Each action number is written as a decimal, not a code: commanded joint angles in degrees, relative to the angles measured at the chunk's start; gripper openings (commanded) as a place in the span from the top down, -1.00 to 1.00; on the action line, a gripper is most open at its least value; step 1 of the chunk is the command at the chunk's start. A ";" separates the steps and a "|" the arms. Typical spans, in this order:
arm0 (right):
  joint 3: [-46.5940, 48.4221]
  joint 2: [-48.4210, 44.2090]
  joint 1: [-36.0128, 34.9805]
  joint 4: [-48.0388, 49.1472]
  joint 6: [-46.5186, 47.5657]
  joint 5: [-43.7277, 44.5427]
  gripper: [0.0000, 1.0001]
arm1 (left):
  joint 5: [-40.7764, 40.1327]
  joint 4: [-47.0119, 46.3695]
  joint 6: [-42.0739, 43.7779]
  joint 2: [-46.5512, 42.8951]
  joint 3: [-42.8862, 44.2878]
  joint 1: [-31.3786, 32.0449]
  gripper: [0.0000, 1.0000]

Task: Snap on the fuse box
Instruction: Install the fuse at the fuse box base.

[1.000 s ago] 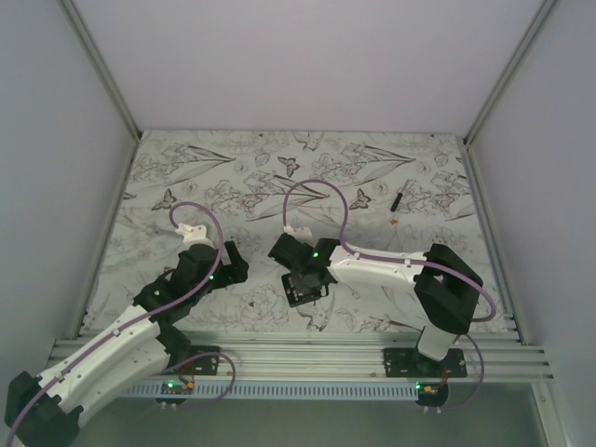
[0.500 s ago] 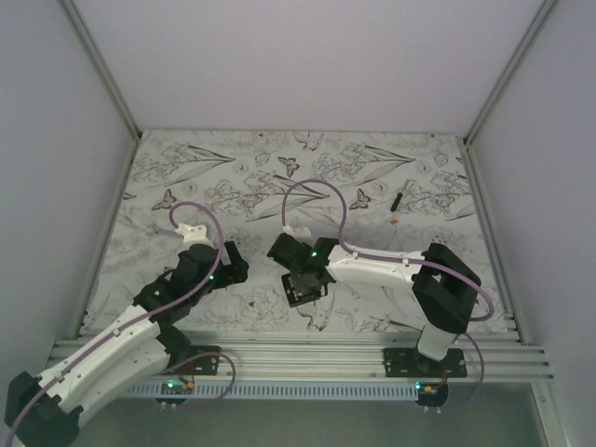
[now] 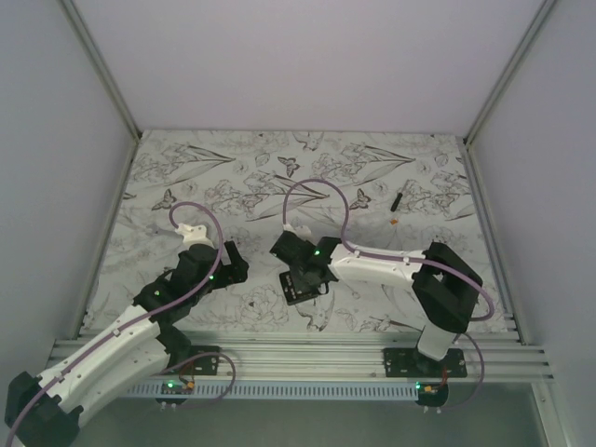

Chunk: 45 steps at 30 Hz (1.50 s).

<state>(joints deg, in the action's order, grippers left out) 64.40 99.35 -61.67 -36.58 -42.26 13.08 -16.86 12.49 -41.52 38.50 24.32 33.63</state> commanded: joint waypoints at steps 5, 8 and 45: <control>-3.85 10.22 1.28 -0.68 1.49 -0.61 1.00 | -1.16 1.15 -0.24 -0.60 0.56 -0.33 -0.99; -5.51 10.40 2.30 -0.80 1.22 -1.92 1.00 | -1.15 1.14 -0.29 -0.61 0.59 -0.37 -0.99; -8.99 15.86 10.30 -10.71 4.86 3.86 1.00 | -1.59 1.66 -0.35 -1.66 0.37 -0.40 -0.99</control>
<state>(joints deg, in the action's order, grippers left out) 63.48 101.12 -51.99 -33.12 -40.82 -3.99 -16.86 12.53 -41.52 37.69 24.32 33.63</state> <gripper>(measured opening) 0.012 0.996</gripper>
